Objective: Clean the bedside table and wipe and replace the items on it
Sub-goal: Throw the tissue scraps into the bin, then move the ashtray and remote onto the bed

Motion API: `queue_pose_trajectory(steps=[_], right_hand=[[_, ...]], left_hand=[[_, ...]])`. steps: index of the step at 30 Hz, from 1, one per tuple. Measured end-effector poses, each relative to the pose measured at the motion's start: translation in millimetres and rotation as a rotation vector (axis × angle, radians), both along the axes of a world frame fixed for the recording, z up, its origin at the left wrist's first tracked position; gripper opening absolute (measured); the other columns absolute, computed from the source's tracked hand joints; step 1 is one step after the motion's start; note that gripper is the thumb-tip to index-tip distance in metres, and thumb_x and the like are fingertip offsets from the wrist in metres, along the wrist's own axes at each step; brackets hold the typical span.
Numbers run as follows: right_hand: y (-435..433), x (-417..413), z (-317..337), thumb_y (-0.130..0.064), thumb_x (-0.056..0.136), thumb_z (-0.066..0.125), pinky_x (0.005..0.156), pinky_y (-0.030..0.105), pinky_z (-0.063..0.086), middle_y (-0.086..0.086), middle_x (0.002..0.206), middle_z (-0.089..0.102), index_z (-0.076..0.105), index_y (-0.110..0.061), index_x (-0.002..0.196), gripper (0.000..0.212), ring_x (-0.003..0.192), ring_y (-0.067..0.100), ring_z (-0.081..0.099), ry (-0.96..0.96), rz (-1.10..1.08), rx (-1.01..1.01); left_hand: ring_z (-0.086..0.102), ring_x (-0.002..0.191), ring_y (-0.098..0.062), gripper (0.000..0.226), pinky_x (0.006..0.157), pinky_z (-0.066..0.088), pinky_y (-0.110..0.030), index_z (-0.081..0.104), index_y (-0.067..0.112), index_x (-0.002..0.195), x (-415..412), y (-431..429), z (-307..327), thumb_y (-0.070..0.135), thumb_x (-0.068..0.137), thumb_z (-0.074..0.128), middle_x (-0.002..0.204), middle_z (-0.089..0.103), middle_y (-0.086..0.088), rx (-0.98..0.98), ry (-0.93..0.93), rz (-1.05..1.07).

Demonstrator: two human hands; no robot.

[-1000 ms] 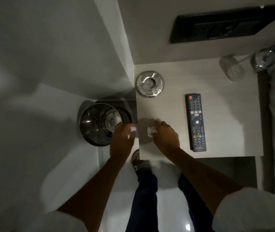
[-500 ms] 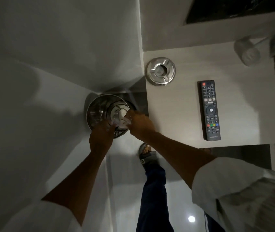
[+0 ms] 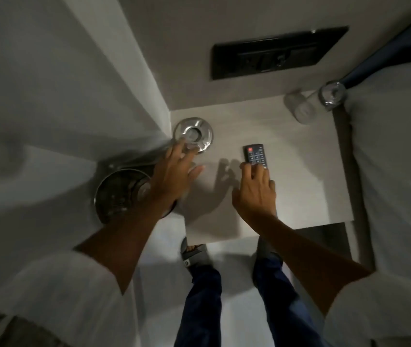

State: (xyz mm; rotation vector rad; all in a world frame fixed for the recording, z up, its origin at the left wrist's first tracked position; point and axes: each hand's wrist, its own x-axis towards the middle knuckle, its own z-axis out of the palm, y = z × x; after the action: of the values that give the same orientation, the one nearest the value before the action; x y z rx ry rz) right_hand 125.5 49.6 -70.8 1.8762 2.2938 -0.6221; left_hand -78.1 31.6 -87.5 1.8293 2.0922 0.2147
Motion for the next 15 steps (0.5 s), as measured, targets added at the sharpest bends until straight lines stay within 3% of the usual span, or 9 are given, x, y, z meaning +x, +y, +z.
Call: queue_pose_trajectory(steps=[2,7,11,15], right_hand=[[1.0,25.8,-5.3,-0.028,0.085,0.059,0.093,0.047,0.045,0.015,0.130,0.040,0.025,-0.018,0.140,0.065,0.115,0.031,0.043,-0.117,-0.036,-0.063],[-7.8,62.8,-18.6,-0.028,0.082,0.065,0.098,0.051,0.044,0.016,0.134,0.037,0.020,-0.020,0.142,0.075,0.120,0.034,0.041,-0.038,-0.173,-0.258],[-19.3,78.9,-22.6,-0.026,0.088,0.059,0.092,0.050,0.049,0.019,0.130,0.048,0.018,-0.021,0.144,0.069,0.113,0.036,0.053,0.021,-0.076,-0.246],[-29.0,100.1,-9.5,-0.029,0.083,0.068,0.084,0.050,0.054,0.016,0.125,0.052,0.017,-0.028,0.143,0.079,0.109,0.034,0.056,0.152,-0.178,-0.329]], left_hand=[[0.031,0.143,-0.042,0.060,0.113,0.034,-0.053,0.054,0.018,0.138,3.3,29.4,-5.7,0.048,0.087,0.063,0.157,0.031,-0.022,-0.031,0.037,-0.058],[0.007,0.150,-0.045,0.073,0.121,0.011,-0.056,0.039,0.020,0.145,12.7,65.5,-29.1,0.045,0.082,0.068,0.162,0.011,-0.024,-0.162,0.080,0.109],[0.023,0.142,-0.039,0.072,0.108,0.035,-0.053,0.044,0.019,0.132,36.0,61.7,-26.5,0.026,0.068,0.077,0.153,0.031,-0.015,-0.200,-0.066,0.298],[0.030,0.138,-0.036,0.092,0.112,0.030,-0.046,0.037,0.022,0.140,65.4,34.0,-14.2,0.033,0.061,0.083,0.148,0.040,-0.011,-0.268,-0.090,0.346]])
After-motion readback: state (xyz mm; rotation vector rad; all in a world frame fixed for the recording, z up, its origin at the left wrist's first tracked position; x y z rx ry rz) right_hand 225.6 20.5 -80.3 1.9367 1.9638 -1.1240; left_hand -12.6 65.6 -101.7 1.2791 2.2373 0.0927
